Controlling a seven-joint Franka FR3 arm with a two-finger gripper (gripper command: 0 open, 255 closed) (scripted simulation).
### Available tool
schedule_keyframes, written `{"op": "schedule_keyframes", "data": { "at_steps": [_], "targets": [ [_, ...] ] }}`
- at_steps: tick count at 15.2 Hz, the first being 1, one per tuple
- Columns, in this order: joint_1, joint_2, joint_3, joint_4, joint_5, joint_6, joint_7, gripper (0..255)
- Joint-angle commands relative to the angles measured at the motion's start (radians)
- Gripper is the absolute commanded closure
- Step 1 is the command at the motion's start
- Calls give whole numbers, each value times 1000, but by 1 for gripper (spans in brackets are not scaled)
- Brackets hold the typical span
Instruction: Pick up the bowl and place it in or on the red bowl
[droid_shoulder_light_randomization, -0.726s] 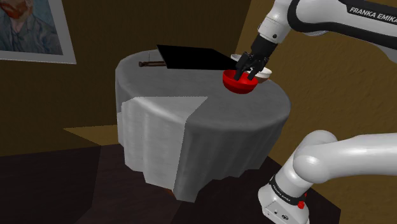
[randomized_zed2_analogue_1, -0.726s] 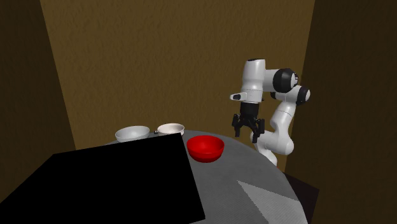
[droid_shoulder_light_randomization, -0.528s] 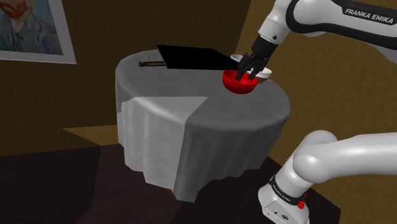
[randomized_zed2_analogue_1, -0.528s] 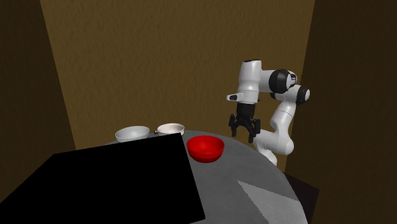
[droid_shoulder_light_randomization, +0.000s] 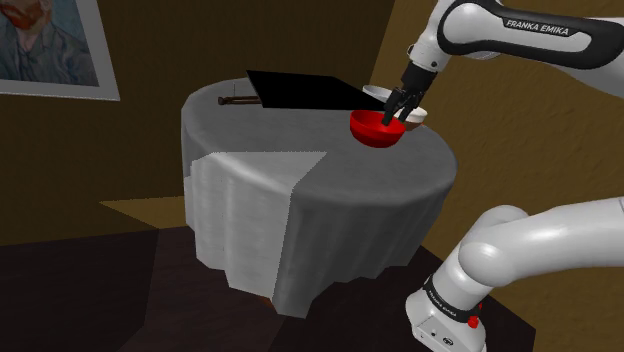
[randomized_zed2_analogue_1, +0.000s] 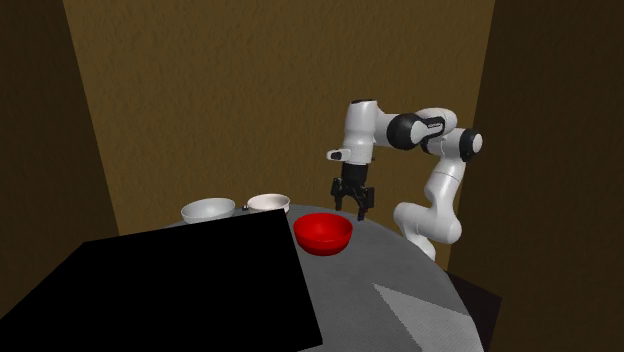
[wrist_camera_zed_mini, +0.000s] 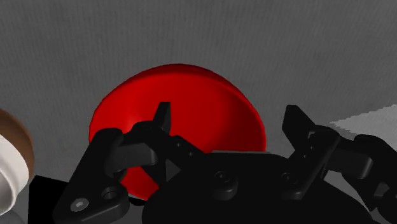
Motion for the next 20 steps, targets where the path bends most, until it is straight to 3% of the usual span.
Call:
{"op": "schedule_keyframes", "data": {
  "at_steps": [1, 11, 18, 20],
  "targets": [
    [-8, 40, -37, 30, -32, 2, -61, 0],
    [-31, 291, -208, 225, -130, 46, -344, 0],
    [-45, 518, -316, 432, -126, 69, -550, 0],
    [-48, 520, -318, 407, -126, 96, -550, 0]
  ]
}}
